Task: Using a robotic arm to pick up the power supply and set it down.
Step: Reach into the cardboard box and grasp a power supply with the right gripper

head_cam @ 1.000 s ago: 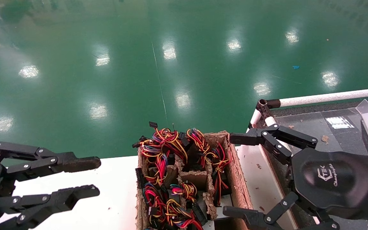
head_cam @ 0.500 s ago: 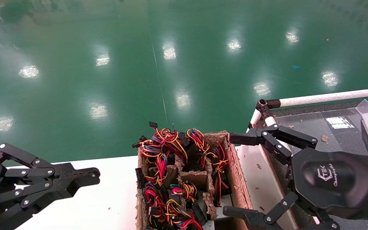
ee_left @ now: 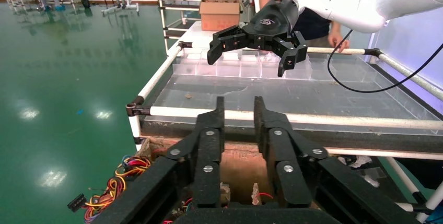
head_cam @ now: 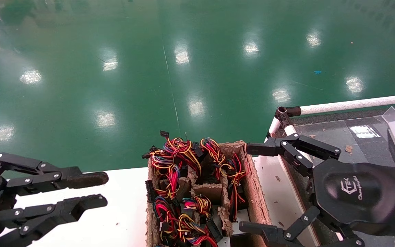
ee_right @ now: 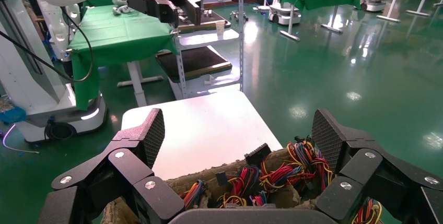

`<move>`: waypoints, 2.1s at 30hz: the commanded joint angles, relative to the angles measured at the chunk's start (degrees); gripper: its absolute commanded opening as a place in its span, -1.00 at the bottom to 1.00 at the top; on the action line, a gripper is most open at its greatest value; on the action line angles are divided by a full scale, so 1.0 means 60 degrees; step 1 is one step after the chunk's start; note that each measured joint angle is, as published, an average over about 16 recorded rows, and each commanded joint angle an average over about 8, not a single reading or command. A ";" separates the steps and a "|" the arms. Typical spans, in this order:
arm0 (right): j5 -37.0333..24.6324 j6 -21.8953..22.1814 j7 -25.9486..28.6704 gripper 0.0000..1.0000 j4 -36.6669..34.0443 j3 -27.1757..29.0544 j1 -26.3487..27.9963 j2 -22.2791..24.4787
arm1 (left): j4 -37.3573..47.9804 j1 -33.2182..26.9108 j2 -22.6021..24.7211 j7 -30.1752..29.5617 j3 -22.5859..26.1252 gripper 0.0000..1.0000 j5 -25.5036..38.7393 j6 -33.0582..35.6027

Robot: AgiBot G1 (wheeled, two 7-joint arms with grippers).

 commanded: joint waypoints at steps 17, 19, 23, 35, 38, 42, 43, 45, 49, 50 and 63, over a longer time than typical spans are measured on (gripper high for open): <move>-0.2952 0.0816 0.0134 1.00 0.0360 -0.1042 0.1369 -0.0506 | 0.0055 -0.0076 -0.0039 0.0079 0.0156 1.00 -0.0069 -0.0005; -0.3567 0.0964 0.0135 1.00 0.0459 -0.1255 0.1575 -0.0617 | 0.0056 -0.0080 -0.0046 0.0087 0.0171 1.00 -0.0079 -0.0009; -0.4726 0.1217 0.0062 1.00 0.0561 -0.1668 0.1937 -0.0898 | 0.0057 -0.0086 -0.0058 0.0104 0.0200 1.00 -0.0098 -0.0017; -0.7532 0.1961 -0.0591 1.00 0.0673 -0.2682 0.2583 -0.1913 | 0.0060 -0.0102 -0.0093 0.0151 0.0278 1.00 -0.0149 -0.0041; -0.8087 0.2064 -0.0727 1.00 0.0676 -0.2905 0.2723 -0.2156 | 0.0060 -0.0105 -0.0101 0.0161 0.0296 1.00 -0.0161 -0.0047; -0.8709 0.2111 -0.0801 1.00 0.0678 -0.3174 0.2924 -0.2441 | 0.0061 -0.0110 -0.0111 0.0175 0.0319 1.00 -0.0177 -0.0054; -0.8899 0.2142 -0.0819 1.00 0.0681 -0.3246 0.2974 -0.2512 | 0.0061 -0.0111 -0.0114 0.0179 0.0325 1.00 -0.0181 -0.0056; -0.9287 0.2220 -0.0823 0.73 0.0687 -0.3382 0.3064 -0.2653 | 0.0061 -0.0113 -0.0118 0.0185 0.0336 1.00 -0.0188 -0.0059; -0.9981 0.2399 -0.0657 -0.23 0.0690 -0.3583 0.3215 -0.2890 | 0.0062 -0.0117 -0.0128 0.0198 0.0358 1.00 -0.0202 -0.0066; -1.0106 0.2417 -0.0579 -0.48 0.0689 -0.3618 0.3247 -0.2934 | 0.0062 -0.0118 -0.0130 0.0201 0.0363 1.00 -0.0206 -0.0068; -1.0809 0.1828 0.0648 -1.00 0.0638 -0.3925 0.3605 -0.3114 | 0.0063 -0.0131 -0.0159 0.0240 0.0428 1.00 -0.0249 -0.0088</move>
